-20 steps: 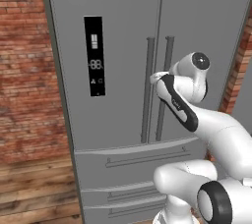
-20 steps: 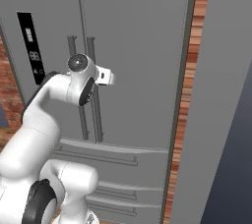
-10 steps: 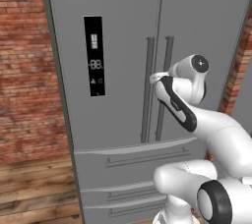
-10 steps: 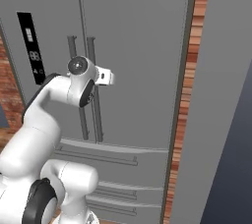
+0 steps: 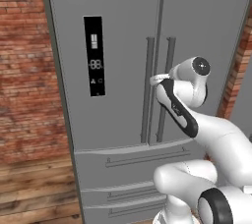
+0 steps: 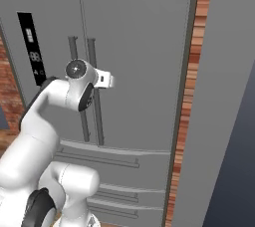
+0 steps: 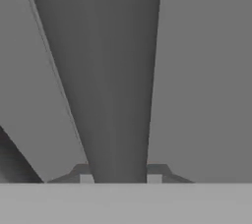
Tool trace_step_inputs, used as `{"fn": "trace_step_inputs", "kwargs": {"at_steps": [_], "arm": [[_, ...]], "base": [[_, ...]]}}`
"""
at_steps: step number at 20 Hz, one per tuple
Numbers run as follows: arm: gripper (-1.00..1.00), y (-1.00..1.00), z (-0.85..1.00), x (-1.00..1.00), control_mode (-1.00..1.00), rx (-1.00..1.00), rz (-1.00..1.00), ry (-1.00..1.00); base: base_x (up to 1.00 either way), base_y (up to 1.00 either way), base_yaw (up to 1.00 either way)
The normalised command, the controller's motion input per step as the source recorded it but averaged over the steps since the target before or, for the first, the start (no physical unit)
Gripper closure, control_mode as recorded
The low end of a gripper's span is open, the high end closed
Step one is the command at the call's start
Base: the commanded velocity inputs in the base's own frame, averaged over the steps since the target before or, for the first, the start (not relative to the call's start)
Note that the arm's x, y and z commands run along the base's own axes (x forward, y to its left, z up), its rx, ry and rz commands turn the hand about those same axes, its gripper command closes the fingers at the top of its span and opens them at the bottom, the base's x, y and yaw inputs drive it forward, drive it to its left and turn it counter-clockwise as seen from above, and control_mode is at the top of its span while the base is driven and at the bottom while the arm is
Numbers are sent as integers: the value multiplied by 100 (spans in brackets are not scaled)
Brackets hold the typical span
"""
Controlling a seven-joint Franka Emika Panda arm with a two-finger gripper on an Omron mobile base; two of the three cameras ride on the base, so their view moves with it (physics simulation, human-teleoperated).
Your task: Open the fridge, grab two sodas, and place both sodas inside the bowl with ice on the dining counter.
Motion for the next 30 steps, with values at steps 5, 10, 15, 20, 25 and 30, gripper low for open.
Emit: {"fn": "trace_step_inputs", "kwargs": {"at_steps": [5, 10, 15, 20, 25, 30], "arm": [[100, -1, 17, -76, -100, 1, -2, 0], [100, -16, 21, -97, -100, 5, 0, 0], [100, -31, 24, -100, -100, 8, 0, 4], [-100, -15, 19, -87, -100, 4, -1, 13], [-100, -10, 14, -43, -100, 0, -1, 13], [-100, -20, 10, -27, -100, 0, 0, 0]], "base": [[0, 0, 0], [0, 0, 0], [0, 0, 0], [0, 0, 0], [0, 0, 0], [0, 0, 0]]}}
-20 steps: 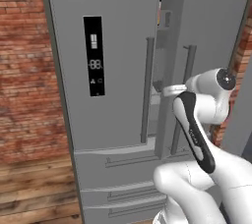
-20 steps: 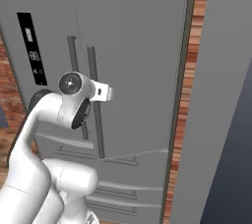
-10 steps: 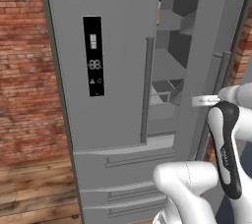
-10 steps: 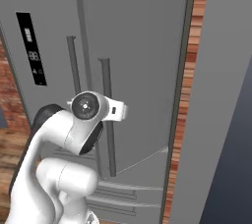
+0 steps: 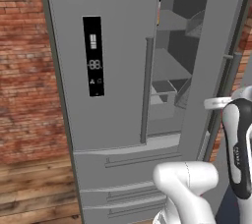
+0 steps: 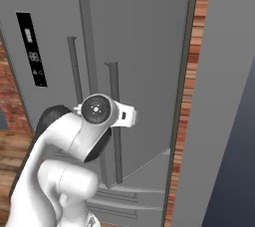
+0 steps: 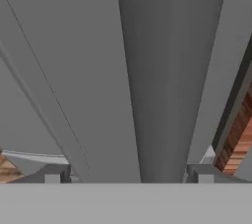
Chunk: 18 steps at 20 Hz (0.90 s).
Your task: Open the fridge, grab two sodas, and place both sodas inside the bowl with ice on the dining counter.
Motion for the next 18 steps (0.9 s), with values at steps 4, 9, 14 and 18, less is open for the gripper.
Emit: {"fn": "trace_step_inputs", "kwargs": {"at_steps": [4, 9, 14, 18], "arm": [[-100, -5, 21, -47, -100, 0, 0, -4], [-100, -3, 49, -40, -100, -1, 5, -7], [-100, 5, 58, -64, -100, -9, 4, -9], [-100, 33, 54, -33, -100, -18, 0, -2]], "base": [[0, 0, 0], [0, 0, 0], [0, 0, 0], [0, 0, 0]]}}
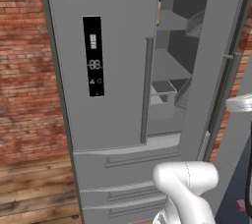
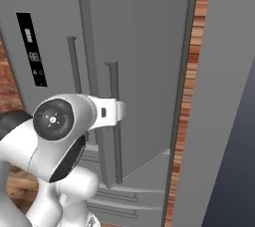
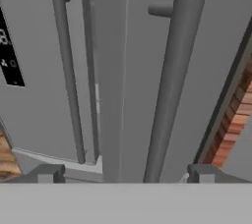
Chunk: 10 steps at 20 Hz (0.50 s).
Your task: Open the fridge, grab two sodas, and place both sodas inside the bowl with ice on the dining counter.
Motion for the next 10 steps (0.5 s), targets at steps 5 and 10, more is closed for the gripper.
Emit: {"fn": "trace_step_inputs", "kwargs": {"at_steps": [5, 10], "arm": [[-100, 50, 51, -2, -100, -25, 0, 0], [-100, 62, 41, 17, -100, -27, 0, 3]], "base": [[0, 0, 0], [0, 0, 0]]}}
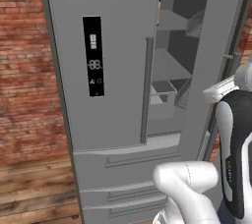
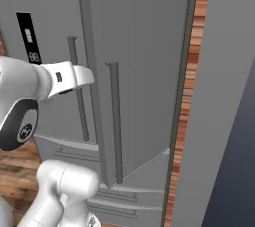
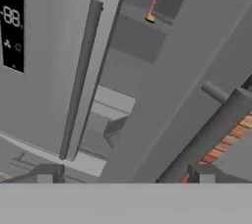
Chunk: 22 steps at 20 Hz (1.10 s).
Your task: Open the fridge, grab two sodas, and place both sodas inside the bowl with ice on the dining counter.
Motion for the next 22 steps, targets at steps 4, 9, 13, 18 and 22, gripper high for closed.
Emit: {"fn": "trace_step_inputs", "kwargs": {"at_steps": [4, 9, 13, 18, 22], "arm": [[-100, 69, 10, 51, -100, -28, 0, 7], [-100, 51, -1, 73, -100, -23, 0, 8], [-100, 14, -8, 86, -100, -16, 0, 4], [-100, 0, -14, 84, -100, -15, 0, 0], [-100, 0, -29, 66, -100, -12, 0, 0]], "base": [[0, 0, 0], [0, 0, 0], [0, 0, 0], [0, 0, 0], [0, 0, 0]]}}
